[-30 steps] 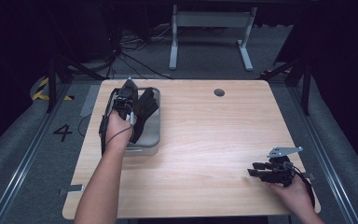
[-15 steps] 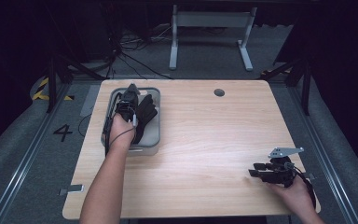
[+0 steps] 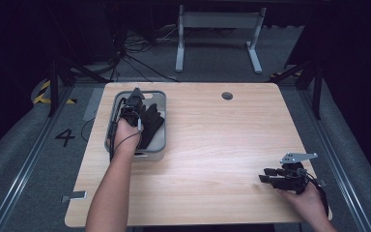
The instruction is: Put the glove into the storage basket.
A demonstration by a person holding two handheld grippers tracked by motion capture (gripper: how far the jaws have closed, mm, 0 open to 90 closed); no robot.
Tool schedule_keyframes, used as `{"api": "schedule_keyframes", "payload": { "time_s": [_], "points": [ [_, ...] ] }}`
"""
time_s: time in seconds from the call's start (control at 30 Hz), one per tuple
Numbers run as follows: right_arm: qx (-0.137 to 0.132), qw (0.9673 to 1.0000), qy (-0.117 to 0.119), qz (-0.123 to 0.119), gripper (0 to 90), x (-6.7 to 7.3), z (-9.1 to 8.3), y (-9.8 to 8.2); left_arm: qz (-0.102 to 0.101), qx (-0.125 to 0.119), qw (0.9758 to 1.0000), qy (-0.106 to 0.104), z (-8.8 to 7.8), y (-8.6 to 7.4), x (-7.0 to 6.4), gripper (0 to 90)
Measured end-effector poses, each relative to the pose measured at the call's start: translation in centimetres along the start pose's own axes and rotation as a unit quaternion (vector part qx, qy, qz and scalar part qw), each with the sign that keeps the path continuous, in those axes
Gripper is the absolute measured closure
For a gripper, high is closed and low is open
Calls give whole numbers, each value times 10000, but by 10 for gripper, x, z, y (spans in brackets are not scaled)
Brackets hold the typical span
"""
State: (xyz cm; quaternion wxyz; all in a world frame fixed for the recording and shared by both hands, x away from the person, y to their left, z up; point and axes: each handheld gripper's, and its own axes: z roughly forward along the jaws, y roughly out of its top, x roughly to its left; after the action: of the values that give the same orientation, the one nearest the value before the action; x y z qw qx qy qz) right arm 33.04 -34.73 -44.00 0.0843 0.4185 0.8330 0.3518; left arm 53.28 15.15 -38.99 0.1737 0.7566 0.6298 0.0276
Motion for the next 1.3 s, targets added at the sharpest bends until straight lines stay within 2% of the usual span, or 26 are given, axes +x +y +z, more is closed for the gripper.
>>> {"api": "schedule_keyframes", "payload": {
  "time_s": [0.07,0.23,0.37,0.47,0.53,0.63,0.87,1.1,1.23,1.3],
  "points": [
    [-5,10000,-5,5,595,0,0,0,10,-70,9999,-92,-3,0,0,542],
    [-8,10000,20,-12,593,0,1,1,71,-251,9996,-103,-11,-3,2,426],
    [-9,10000,34,-22,591,-1,3,3,163,-507,9985,-149,-24,-8,1,408],
    [-26,10000,34,-36,589,-1,4,5,260,-587,9978,-147,-31,-10,0,404],
    [-61,9999,54,-75,589,-3,4,9,419,-778,9959,-209,-45,-17,-6,406],
    [-109,9999,46,-53,587,-5,4,12,577,-941,9935,-291,-58,-24,-12,411],
    [-91,9999,69,-96,586,-5,10,18,918,-1049,9895,-390,-76,-41,-26,422],
    [-84,9999,60,-86,584,-5,9,16,1323,-1222,9816,-628,-95,-60,-43,421],
    [-97,9999,48,-52,583,-7,7,16,1586,-1342,9748,-813,-103,-74,-55,420],
    [-86,9999,43,-67,581,-7,8,16,1736,-1393,9706,-915,-105,-82,-63,419]
  ]
}}
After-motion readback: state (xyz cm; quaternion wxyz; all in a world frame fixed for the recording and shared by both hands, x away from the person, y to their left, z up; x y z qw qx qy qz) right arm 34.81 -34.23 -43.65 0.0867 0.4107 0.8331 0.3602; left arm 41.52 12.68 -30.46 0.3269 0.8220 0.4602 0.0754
